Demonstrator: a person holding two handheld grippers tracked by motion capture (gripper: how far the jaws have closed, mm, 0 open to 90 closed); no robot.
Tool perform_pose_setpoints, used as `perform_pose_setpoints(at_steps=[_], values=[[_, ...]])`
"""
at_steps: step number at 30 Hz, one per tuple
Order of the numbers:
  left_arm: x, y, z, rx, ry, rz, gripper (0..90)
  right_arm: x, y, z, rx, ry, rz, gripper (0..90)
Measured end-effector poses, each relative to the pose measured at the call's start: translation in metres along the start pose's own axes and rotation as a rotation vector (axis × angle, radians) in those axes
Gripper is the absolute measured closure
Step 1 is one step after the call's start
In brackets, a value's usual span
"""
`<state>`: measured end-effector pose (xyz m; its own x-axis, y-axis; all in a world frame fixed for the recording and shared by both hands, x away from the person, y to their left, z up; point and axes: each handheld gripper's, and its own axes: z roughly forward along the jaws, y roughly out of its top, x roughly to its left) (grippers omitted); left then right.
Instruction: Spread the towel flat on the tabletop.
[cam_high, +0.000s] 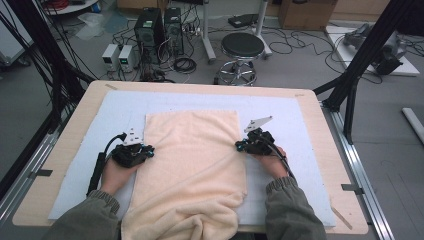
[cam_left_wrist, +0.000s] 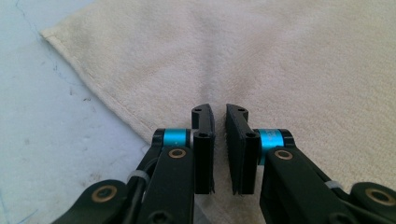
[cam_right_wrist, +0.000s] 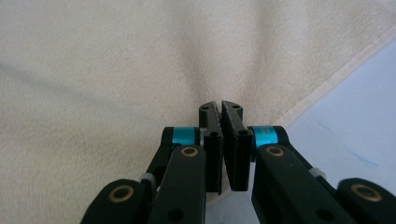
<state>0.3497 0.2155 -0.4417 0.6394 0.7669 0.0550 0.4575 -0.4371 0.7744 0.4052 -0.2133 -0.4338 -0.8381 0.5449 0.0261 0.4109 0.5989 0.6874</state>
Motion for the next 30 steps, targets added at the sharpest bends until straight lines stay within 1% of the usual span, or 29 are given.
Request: perform_pose_setpoints(at_steps=[1, 3, 4, 5, 8, 9, 10, 13, 14, 15, 17, 18, 20, 22, 23, 24, 25, 27, 28, 29, 30], values=[[0.000, 0.002, 0.001, 0.010, -0.004, 0.002, 81.0, 0.000, -0.001, -0.003, 0.000, -0.003, -0.004, 87.6], [-0.001, 0.008, 0.004, 0.008, -0.001, 0.009, 81.1, 0.002, -0.003, -0.007, 0.006, -0.007, -0.008, 87.6], [-0.002, 0.012, 0.006, 0.008, -0.002, 0.020, 81.2, 0.001, -0.004, -0.009, 0.004, -0.010, -0.017, 87.6], [-0.003, 0.014, 0.008, -0.001, 0.002, 0.019, 81.2, 0.001, -0.006, -0.012, 0.003, -0.015, -0.013, 87.6], [-0.004, 0.019, 0.013, 0.009, -0.011, 0.013, 81.2, 0.000, -0.012, -0.019, 0.002, -0.012, 0.003, 87.6], [-0.005, 0.021, 0.015, 0.007, -0.010, 0.018, 81.2, -0.001, -0.014, -0.022, -0.003, -0.014, 0.006, 87.5], [-0.006, 0.021, 0.016, 0.004, -0.012, 0.015, 81.2, -0.001, -0.016, -0.024, -0.007, -0.015, 0.006, 87.5], [-0.006, 0.021, 0.019, 0.020, -0.010, 0.018, 81.2, -0.001, -0.017, -0.026, -0.011, -0.015, 0.014, 86.9], [-0.005, 0.021, 0.019, 0.029, -0.007, 0.020, 81.4, -0.001, -0.017, -0.025, -0.013, -0.016, 0.020, 85.5], [-0.004, 0.020, 0.017, 0.035, -0.005, 0.017, 81.8, -0.001, -0.016, -0.024, -0.027, -0.012, 0.022, 83.1], [0.001, 0.019, 0.014, 0.044, 0.001, 0.009, 82.2, 0.000, -0.014, -0.024, -0.049, 0.004, 0.026, 75.1], [0.004, 0.018, 0.012, 0.047, 0.009, -0.003, 82.2, 0.001, -0.013, -0.025, -0.063, 0.003, 0.017, 74.5], [0.008, 0.017, 0.011, 0.049, 0.016, -0.018, 82.2, 0.004, -0.012, -0.026, -0.073, 0.013, 0.022, 70.2], [0.009, 0.017, 0.011, 0.051, 0.026, -0.026, 82.2, 0.005, -0.011, -0.026, -0.068, 0.020, 0.024, 67.6], [0.008, 0.017, 0.012, 0.050, 0.028, -0.023, 81.8, 0.006, -0.011, -0.024, -0.061, 0.018, 0.030, 66.3], [0.007, 0.017, 0.011, 0.051, 0.032, -0.017, 80.0, 0.007, -0.011, -0.023, -0.053, 0.023, 0.026, 64.9], [0.006, 0.018, 0.011, 0.045, 0.035, -0.019, 76.9, 0.008, -0.011, -0.023, -0.052, 0.023, 0.026, 63.8], [0.006, 0.019, 0.006, 0.022, 0.023, -0.026, 72.3, 0.011, -0.009, -0.023, -0.059, 0.034, 0.021, 62.2], [0.006, 0.019, 0.003, 0.015, 0.024, -0.024, 70.4, 0.014, -0.007, -0.025, -0.066, 0.036, 0.014, 60.9], [0.006, 0.020, -0.001, -0.002, 0.016, -0.021, 69.1, 0.016, -0.006, -0.026, -0.067, 0.039, 0.012, 59.5], [0.005, 0.021, -0.004, -0.013, 0.012, -0.023, 67.6, 0.021, -0.004, -0.029, -0.072, 0.050, 0.003, 58.0]])
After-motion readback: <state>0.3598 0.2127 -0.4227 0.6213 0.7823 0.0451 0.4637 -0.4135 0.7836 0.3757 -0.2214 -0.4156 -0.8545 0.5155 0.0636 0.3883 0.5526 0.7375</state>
